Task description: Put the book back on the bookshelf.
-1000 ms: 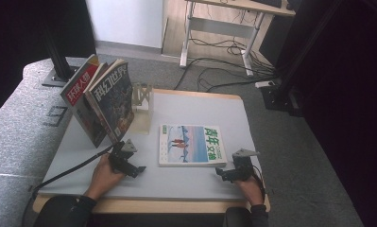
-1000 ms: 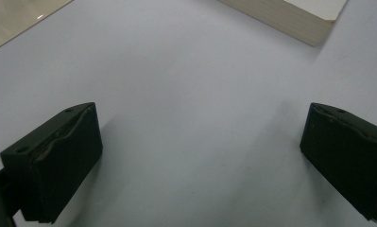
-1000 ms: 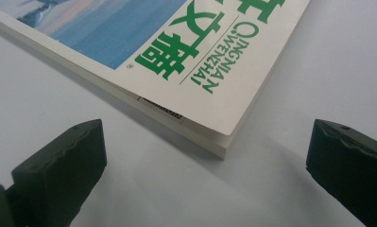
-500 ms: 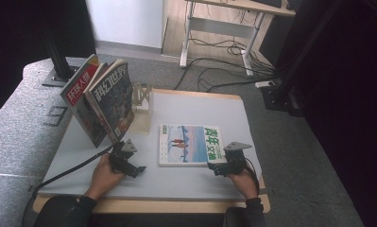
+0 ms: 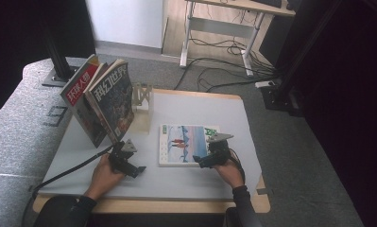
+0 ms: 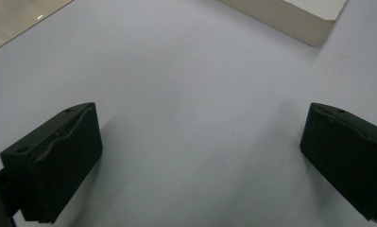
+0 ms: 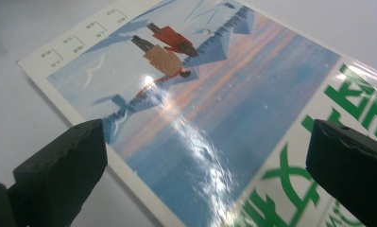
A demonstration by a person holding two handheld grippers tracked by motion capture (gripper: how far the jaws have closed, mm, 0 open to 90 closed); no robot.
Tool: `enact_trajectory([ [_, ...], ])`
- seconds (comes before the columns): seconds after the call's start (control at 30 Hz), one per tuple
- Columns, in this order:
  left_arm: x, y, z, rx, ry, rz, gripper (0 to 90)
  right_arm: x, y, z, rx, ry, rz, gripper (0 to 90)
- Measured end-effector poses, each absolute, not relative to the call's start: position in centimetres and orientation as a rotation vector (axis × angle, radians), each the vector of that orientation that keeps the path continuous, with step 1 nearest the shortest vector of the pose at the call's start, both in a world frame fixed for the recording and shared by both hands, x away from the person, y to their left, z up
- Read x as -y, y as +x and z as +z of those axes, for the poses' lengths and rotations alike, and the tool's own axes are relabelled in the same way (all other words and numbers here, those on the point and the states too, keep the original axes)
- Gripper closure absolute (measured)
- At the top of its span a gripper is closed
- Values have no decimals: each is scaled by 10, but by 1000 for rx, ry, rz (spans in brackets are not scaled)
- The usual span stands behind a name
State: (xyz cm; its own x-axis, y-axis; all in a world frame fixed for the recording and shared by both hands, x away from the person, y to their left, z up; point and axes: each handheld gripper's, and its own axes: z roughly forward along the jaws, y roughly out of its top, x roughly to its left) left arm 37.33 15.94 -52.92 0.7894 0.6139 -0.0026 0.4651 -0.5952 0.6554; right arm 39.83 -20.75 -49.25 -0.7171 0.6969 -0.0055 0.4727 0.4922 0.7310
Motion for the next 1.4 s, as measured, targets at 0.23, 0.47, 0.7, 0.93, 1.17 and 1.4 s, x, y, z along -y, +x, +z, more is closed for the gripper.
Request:
enact_trajectory([
  [0.23,-159,373,-529,-796,2316,294,0,182,415,-495,-2478,964,1049,0],
  [0.47,-159,373,-529,-796,2316,293,0,156,429,-497,-2498,955,1055,0],
  [0.7,-159,373,-529,-797,2315,293,0,133,443,-504,-2539,925,1035,0],
  [0.93,-159,373,-529,-797,2315,293,0,114,457,-511,-2551,916,1026,0],
  [1.17,-160,373,-529,-794,2320,293,0,99,471,-514,-2547,905,1032,0],
  [1.4,-160,373,-529,-795,2319,291,0,87,483,-514,-2552,902,1032,0],
])
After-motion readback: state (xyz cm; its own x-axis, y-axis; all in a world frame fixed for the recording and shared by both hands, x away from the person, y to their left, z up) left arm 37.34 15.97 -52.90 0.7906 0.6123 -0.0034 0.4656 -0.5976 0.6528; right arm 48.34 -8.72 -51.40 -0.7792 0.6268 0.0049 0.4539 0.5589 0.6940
